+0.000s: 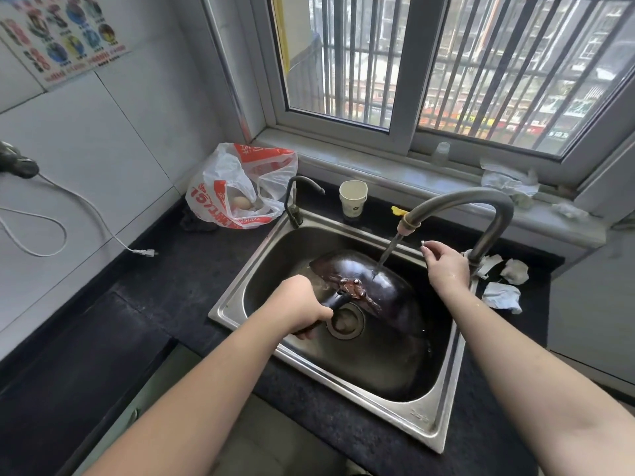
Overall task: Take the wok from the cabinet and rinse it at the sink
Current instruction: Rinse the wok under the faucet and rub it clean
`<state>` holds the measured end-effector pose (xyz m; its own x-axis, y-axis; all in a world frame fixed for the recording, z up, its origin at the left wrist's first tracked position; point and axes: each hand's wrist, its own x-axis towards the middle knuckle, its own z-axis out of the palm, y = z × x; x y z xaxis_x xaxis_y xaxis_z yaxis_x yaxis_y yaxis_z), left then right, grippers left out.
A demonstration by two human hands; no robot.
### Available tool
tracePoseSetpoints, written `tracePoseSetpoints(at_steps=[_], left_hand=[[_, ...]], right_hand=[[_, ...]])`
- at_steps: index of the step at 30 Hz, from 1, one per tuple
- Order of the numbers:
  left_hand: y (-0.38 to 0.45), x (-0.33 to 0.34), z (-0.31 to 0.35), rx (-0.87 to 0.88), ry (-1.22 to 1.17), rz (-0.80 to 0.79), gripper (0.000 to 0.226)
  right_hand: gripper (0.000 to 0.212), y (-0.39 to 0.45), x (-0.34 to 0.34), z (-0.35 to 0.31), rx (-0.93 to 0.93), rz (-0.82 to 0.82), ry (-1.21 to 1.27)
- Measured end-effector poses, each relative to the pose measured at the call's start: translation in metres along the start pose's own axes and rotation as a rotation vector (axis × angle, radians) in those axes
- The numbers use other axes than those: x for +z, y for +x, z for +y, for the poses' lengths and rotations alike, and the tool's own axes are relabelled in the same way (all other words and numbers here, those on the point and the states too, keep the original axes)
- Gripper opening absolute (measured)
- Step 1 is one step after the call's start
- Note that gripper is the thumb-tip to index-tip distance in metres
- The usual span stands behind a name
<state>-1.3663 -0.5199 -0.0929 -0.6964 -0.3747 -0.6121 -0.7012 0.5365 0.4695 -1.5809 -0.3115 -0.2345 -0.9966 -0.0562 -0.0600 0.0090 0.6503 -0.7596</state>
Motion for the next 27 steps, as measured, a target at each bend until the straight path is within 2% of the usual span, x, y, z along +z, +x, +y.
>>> tracePoseSetpoints(at_steps=[7, 12, 24, 27], left_hand=[[0.003, -0.004, 0.008, -0.005, -0.140, 0.003, 0.043], [0.007, -0.006, 0.017, 0.041, -0.232, -0.007, 0.036], [0.008, -0.007, 0.013, 0.047, -0.165, 0.018, 0.044], [0.007, -0.005, 0.002, 0.043, -0.091, -0.025, 0.042]], right_hand=[[0.027, -0.001, -0.002, -0.001, -0.011, -0.006, -0.007], [0.028, -0.002, -0.004, -0.002, -0.015, -0.010, -0.021], [0.026, -0.001, -0.005, -0.001, -0.036, -0.010, 0.005], [0.025, -0.002, -0.004, -0.001, -0.038, -0.008, 0.002]])
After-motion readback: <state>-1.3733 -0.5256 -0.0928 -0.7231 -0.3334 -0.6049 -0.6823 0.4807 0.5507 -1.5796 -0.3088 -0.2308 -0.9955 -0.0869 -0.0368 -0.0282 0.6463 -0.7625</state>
